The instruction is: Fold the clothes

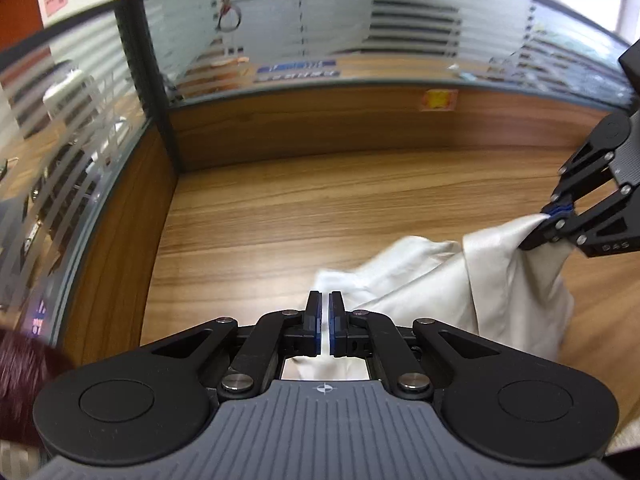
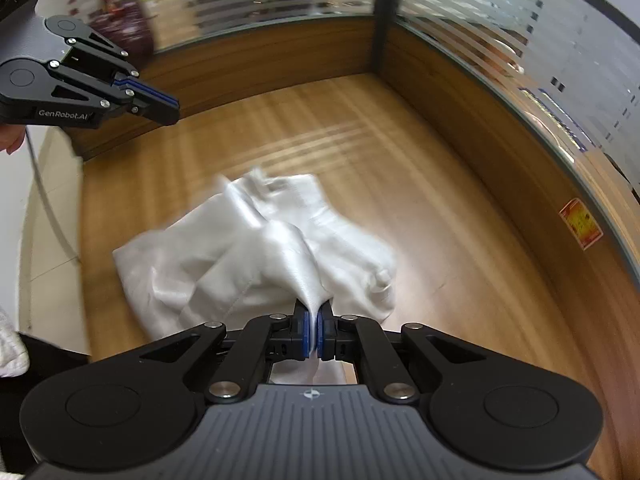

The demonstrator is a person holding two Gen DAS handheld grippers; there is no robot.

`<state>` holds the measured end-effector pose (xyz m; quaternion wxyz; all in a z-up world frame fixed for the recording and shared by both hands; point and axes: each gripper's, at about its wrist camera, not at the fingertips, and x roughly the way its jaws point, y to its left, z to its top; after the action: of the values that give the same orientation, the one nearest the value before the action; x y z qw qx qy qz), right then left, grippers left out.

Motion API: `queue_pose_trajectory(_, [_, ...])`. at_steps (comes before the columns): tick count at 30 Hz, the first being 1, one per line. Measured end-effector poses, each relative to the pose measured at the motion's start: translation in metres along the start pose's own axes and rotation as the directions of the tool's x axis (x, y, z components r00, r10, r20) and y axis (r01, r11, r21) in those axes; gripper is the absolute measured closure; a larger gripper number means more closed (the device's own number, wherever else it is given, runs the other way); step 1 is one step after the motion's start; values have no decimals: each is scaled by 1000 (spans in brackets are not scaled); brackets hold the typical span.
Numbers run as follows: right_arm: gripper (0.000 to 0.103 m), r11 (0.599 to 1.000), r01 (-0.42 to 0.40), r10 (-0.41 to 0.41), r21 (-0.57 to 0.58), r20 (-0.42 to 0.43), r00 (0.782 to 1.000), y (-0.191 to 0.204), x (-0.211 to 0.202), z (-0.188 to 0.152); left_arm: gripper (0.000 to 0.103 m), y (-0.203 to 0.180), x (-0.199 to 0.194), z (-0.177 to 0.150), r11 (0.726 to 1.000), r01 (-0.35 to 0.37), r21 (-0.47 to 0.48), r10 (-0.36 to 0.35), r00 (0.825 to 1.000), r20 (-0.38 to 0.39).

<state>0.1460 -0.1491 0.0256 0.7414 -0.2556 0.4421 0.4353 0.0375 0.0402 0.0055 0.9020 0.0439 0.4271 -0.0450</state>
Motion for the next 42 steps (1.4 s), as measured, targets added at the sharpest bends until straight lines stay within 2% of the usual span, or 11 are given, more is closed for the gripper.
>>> queue_pose_trajectory(8, [99, 995, 2, 10, 96, -124, 992, -51, 90, 28, 94, 21, 80, 3, 996, 83, -28, -86, 984, -157])
queue_pose_trajectory(11, [98, 994, 4, 12, 106, -149, 989, -54, 104, 26, 88, 22, 97, -4, 992, 110, -55, -119, 972, -204])
queue_pose_trajectory(13, [98, 993, 4, 14, 115, -160, 987, -56, 111, 24, 77, 22, 104, -9, 989, 120, -81, -136, 965, -224])
queue_pose_trajectory(21, [98, 990, 8, 16, 141, -169, 985, -59, 113, 19, 71, 24, 122, -15, 971, 161, -177, -203, 945, -256])
queue_pose_trajectory(26, [98, 989, 11, 12, 145, -160, 987, -59, 109, 18, 73, 25, 140, -14, 955, 187, -229, -248, 928, -279])
queue_pose_trajectory(27, [98, 989, 12, 11, 145, -158, 987, -59, 107, 18, 81, 25, 143, -15, 954, 188, -232, -251, 926, -280])
queue_pose_trajectory(28, [98, 989, 13, 10, 146, -155, 988, -59, 105, 17, 98, 24, 145, -16, 952, 195, -234, -258, 926, -276])
queue_pose_trajectory(30, [98, 989, 15, 7, 147, -148, 989, -58, 102, 17, 99, 23, 143, -18, 950, 205, -235, -264, 930, -255])
queue_pose_trajectory(36, [98, 991, 6, 10, 134, -122, 993, -54, 89, 21, 99, 30, 88, -23, 955, 159, -250, -191, 975, -111])
queue_pose_trajectory(38, [98, 992, -7, 20, 123, -107, 994, -51, 83, 25, 99, 34, 59, -28, 955, 112, -276, -133, 989, -59])
queue_pose_trajectory(42, [98, 995, -26, 33, 99, -71, 997, -46, 80, 38, 99, 34, 38, -39, 954, 23, -300, -32, 999, -27])
